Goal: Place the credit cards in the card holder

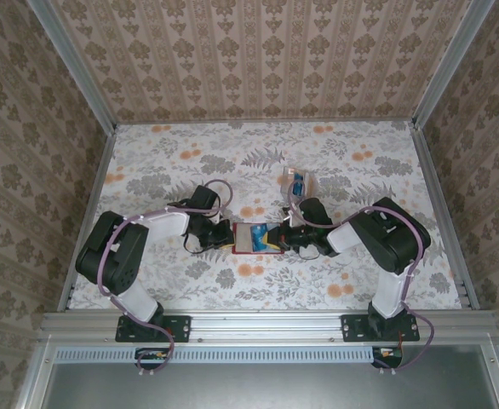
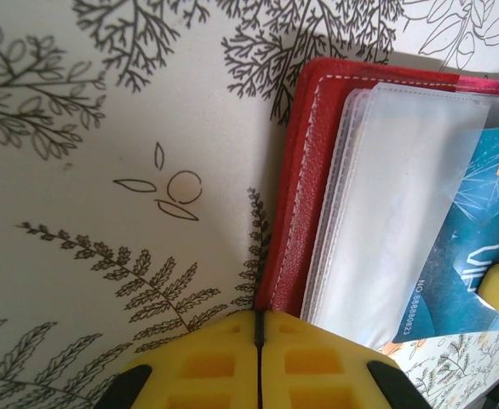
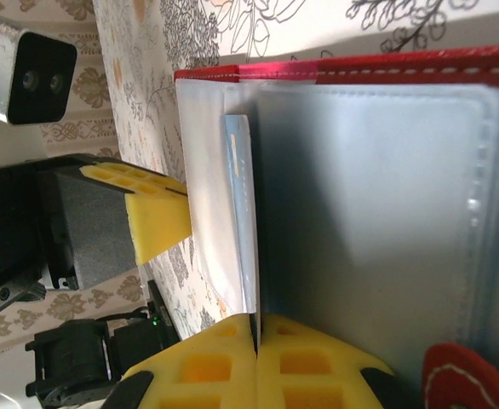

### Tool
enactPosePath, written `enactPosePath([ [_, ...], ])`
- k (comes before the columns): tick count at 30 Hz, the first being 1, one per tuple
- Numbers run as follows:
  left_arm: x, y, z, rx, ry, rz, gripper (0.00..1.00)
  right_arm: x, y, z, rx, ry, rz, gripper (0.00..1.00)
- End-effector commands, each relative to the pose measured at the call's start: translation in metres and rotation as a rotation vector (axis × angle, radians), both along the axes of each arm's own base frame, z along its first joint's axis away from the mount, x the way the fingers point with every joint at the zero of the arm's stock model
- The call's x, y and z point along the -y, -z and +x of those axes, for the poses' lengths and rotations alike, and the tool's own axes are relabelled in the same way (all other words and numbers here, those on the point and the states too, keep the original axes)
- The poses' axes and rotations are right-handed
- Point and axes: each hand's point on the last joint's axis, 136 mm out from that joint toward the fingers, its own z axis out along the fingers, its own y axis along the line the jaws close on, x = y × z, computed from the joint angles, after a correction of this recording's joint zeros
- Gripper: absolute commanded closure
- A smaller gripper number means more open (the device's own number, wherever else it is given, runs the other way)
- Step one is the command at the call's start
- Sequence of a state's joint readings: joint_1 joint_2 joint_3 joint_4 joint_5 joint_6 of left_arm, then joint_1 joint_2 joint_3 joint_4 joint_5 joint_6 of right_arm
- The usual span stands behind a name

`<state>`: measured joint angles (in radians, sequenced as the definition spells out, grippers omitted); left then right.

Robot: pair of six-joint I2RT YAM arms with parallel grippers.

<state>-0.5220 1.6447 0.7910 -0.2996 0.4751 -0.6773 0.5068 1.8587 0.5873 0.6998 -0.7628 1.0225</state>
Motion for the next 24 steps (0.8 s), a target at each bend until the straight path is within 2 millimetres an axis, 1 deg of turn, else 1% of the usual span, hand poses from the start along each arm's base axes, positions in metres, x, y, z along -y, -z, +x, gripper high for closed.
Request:
enactPosePath([
  [1,-0.009,0.020,-0.017,-0.058,0.000,0.051,0.93,-0.002,0.009,0.009,0.006,0.052,-0.027,0.98],
  [5,-0.008,0.018,-0.016,-0.060,-0.002,0.042,0.93,-0.010,0.009,0.011,0.016,0.095,-0.029,0.98],
  [8,-0.009,0.019,-0.016,-0.055,-0.003,0.046,0.93,-0.019,0.009,0.008,0.018,0.094,-0.031,0.97],
  [11,-0.007,0.018,-0.015,-0.056,-0.008,0.033,0.94,-0.028,0.009,0.005,0.009,0.084,-0.039,0.93],
  [13,-0.006,0.016,-0.015,-0.053,-0.009,0.027,0.94,-0.036,0.011,0.002,0.002,0.067,-0.050,0.92],
  [15,-0.005,0.015,-0.014,-0.049,-0.009,0.027,0.94,-0.038,0.014,0.000,-0.009,0.053,-0.068,0.89],
  [19,-0.006,0.013,-0.013,-0.044,-0.007,0.027,0.94,-0.031,0.016,-0.004,-0.014,0.047,-0.127,0.76],
  [24,-0.007,0.014,-0.014,-0.048,-0.006,0.030,0.94,-0.014,0.011,-0.010,-0.003,0.018,-0.240,0.68],
])
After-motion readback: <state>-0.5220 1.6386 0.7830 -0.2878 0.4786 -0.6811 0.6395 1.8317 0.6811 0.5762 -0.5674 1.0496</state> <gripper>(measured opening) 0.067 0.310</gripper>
